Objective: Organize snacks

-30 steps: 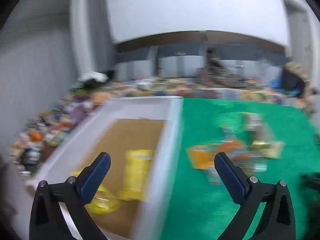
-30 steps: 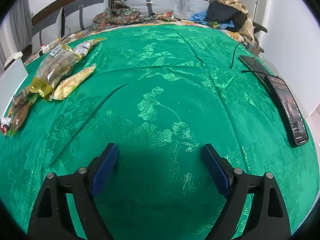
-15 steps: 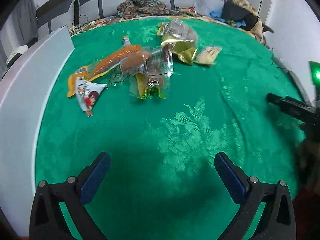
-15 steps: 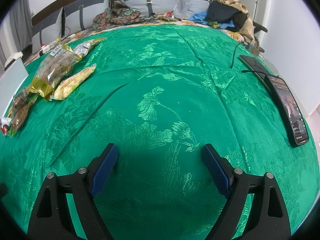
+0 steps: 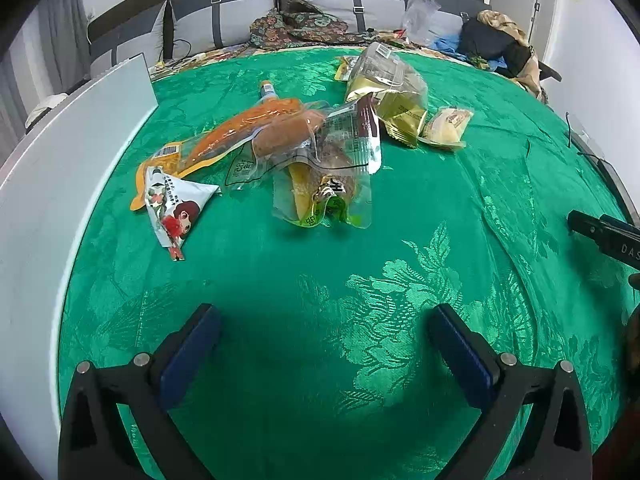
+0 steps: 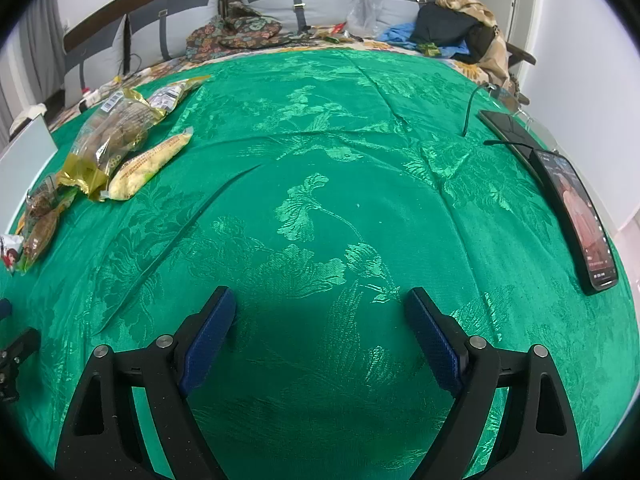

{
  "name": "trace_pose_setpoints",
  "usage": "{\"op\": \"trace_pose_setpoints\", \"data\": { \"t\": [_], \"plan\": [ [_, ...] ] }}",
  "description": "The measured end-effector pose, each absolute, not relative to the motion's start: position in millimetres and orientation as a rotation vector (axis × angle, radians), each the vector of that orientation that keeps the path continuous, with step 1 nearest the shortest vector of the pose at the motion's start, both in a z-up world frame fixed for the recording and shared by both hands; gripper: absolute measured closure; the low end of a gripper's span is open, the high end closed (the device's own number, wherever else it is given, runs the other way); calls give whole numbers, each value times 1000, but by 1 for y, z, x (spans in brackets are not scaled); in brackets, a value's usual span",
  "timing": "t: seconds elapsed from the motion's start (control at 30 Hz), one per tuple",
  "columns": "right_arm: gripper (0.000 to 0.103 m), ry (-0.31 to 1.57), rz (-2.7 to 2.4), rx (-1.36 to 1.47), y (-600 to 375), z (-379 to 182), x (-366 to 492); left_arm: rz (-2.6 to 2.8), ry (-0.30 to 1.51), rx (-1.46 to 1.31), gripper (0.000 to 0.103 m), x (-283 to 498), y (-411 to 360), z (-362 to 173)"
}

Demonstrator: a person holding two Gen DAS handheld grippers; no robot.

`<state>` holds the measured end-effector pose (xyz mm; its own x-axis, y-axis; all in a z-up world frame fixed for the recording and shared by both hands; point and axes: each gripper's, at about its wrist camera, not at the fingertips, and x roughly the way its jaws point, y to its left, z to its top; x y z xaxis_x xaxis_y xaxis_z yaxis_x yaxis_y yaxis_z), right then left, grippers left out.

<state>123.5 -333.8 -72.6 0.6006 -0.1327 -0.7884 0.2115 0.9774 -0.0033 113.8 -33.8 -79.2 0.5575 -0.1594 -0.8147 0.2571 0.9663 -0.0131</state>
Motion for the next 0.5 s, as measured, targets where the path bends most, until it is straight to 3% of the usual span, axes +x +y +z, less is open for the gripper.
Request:
{"op": "trace_pose_setpoints", "data": {
  "t": [0.5],
  "plan": [
    [13, 905, -199, 94, -334, -73, 124, -248, 948, 110, 0, 115, -34, -80]
  ]
}}
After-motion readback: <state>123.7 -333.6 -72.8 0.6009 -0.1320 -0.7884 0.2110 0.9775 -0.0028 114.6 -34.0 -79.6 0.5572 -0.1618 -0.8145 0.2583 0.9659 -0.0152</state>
